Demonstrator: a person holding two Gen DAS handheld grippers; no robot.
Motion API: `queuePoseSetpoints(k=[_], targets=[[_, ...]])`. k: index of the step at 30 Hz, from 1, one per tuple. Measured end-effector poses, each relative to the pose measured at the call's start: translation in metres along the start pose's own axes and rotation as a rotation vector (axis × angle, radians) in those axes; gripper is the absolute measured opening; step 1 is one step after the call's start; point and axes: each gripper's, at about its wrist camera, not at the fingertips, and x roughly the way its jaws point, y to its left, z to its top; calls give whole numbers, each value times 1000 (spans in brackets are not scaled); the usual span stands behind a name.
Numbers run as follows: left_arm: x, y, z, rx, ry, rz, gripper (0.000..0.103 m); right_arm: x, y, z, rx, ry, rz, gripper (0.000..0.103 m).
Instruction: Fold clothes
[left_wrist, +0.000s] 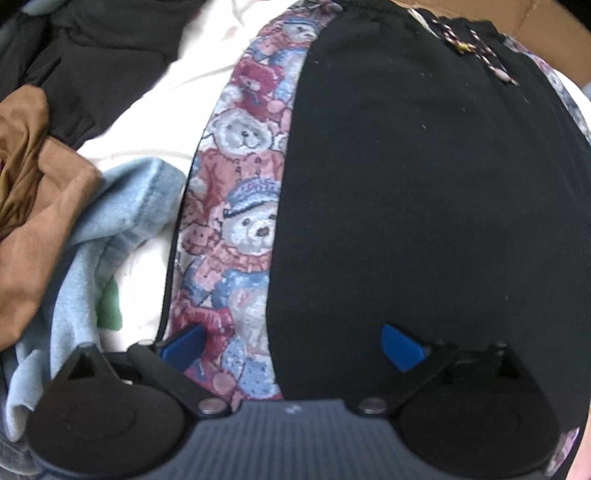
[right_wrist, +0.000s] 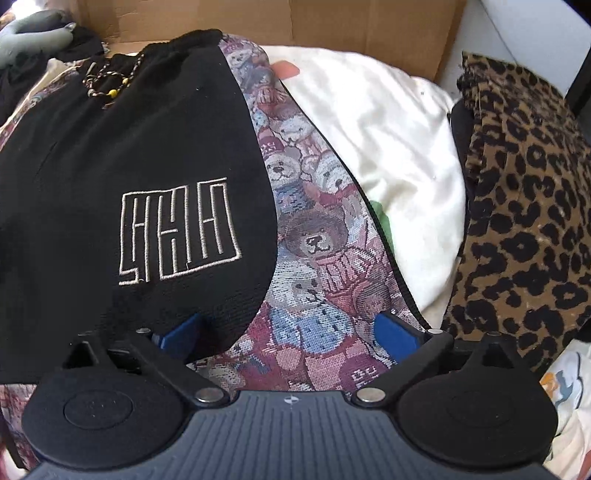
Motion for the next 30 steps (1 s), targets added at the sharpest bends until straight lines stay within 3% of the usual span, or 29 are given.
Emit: queuePoseSetpoints(k=[9, 15, 18, 24, 28, 30], targets=[[-2, 1, -1, -25, -24, 13, 103, 5, -3, 7, -13, 48, 43, 103], [-8, 5, -9, -29, -68, 4, 103, 2, -2, 5, -28, 38, 21, 102], [-13, 8, -14, -26, -90, -3, 102, -7, -6, 9, 3, 32, -36, 99], [-36, 19, -32, -67, -111, -1, 94, -58, -12, 15, 63, -82, -96, 96], [-60, 28, -48, -104, -119, 8, 88, -78, -12, 5, 120, -158, -65, 95], [-70, 29, -54, -113, -132, 13, 84, -75, -9, 2, 139, -137, -51, 84]])
